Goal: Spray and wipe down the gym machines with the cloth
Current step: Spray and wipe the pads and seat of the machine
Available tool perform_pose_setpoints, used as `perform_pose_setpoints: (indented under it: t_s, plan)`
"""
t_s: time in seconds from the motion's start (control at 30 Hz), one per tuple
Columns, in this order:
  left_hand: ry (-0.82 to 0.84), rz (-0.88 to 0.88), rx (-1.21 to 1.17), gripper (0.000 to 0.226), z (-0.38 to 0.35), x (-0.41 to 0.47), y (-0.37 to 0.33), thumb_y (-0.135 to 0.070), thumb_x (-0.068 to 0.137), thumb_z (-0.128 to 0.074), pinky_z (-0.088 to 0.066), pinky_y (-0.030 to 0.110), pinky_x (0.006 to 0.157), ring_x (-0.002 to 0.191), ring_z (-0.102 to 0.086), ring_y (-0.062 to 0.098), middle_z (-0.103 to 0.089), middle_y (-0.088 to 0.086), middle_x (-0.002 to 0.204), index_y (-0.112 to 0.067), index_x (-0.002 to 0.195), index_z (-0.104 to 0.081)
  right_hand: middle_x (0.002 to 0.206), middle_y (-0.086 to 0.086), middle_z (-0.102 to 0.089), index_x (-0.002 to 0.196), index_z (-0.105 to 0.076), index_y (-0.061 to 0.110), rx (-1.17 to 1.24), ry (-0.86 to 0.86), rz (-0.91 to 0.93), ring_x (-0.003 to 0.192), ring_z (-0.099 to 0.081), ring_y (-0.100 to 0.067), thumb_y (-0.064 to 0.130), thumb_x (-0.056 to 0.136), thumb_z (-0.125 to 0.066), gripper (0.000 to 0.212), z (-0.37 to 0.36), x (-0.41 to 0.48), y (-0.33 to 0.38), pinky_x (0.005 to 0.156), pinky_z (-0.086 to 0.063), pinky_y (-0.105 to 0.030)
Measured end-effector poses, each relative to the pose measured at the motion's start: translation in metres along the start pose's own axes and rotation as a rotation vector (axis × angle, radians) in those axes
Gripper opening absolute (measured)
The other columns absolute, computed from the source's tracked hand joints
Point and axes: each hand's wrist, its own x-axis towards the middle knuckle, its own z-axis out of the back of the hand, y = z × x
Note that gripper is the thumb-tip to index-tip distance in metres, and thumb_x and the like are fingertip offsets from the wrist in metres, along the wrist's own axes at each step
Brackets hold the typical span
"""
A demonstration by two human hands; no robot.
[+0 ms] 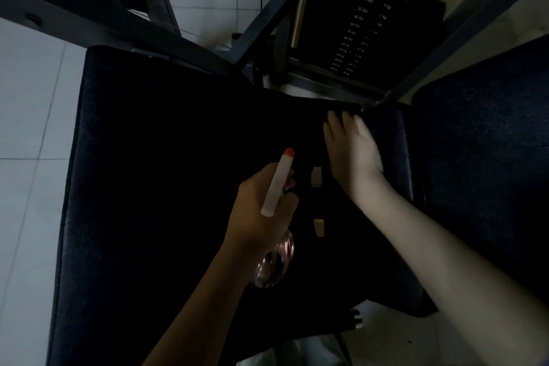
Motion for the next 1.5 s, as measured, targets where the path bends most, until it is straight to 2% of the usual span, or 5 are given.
perform_pose_setpoints:
  t_s: [0.23, 0.47, 0.67, 0.9, 1.5]
  plan:
    - [-0.002, -0.06, 0.028, 0.025, -0.002, -0.003, -0.001, -0.029, 0.075, -0.05, -0.049, 0.044, 0.053, 0.066, -0.058, 0.027, -0.058, 0.01, 0.078, -0.026, 0.098, -0.061, 0.127, -0.019, -0.058, 0.117, -0.064, 0.0, 0.153, -0.184, -0.041, 0.128, -0.046, -0.034, 0.018, 0.083, -0.024, 0.055, -0.009, -0.054, -0.006, 0.116, -0.003, -0.036]
    - [-0.044, -0.051, 0.082, 0.023, -0.009, -0.004, -0.001, -0.022, 0.074, -0.051, -0.045, 0.046, 0.046, 0.057, -0.055, 0.03, -0.057, 0.013, 0.07, -0.002, 0.082, -0.057, 0.158, -0.014, -0.005, 0.149, -0.005, 0.001, -0.031, -0.008, 0.096, 0.145, -0.004, -0.029, 0.025, 0.101, -0.02, 0.056, -0.004, -0.029, 0.01, 0.117, -0.002, -0.039]
    - [-0.024, -0.042, -0.025, 0.016, -0.005, -0.009, 0.003, -0.025, 0.076, -0.051, -0.048, 0.042, 0.054, 0.066, -0.059, 0.024, -0.059, 0.005, 0.077, -0.026, 0.09, -0.059, 0.11, -0.02, -0.067, 0.099, -0.071, -0.006, 0.236, -0.101, 0.02, 0.11, -0.062, -0.03, 0.01, 0.077, -0.03, 0.048, -0.011, -0.079, 0.0, 0.115, -0.012, -0.037]
    - [-0.031, -0.05, -0.119, 0.025, -0.005, -0.007, 0.002, -0.03, 0.076, -0.052, -0.049, 0.056, 0.058, 0.073, -0.057, 0.041, -0.058, 0.012, 0.083, -0.046, 0.093, -0.062, 0.156, -0.018, -0.014, 0.146, -0.017, -0.003, 0.014, -0.147, -0.144, 0.145, -0.008, -0.033, 0.008, 0.097, -0.027, 0.051, 0.019, -0.021, -0.031, 0.117, 0.0, -0.045]
    - [-0.021, -0.11, 0.07, 0.014, -0.01, -0.02, 0.007, -0.031, 0.079, -0.05, -0.044, 0.037, 0.054, 0.062, -0.053, 0.024, -0.052, 0.0, 0.073, -0.025, 0.091, -0.054, 0.157, -0.017, -0.004, 0.15, -0.005, 0.004, -0.033, -0.041, -0.096, 0.145, -0.008, -0.03, 0.025, 0.101, -0.029, 0.059, -0.03, -0.059, 0.029, 0.117, -0.005, -0.039]
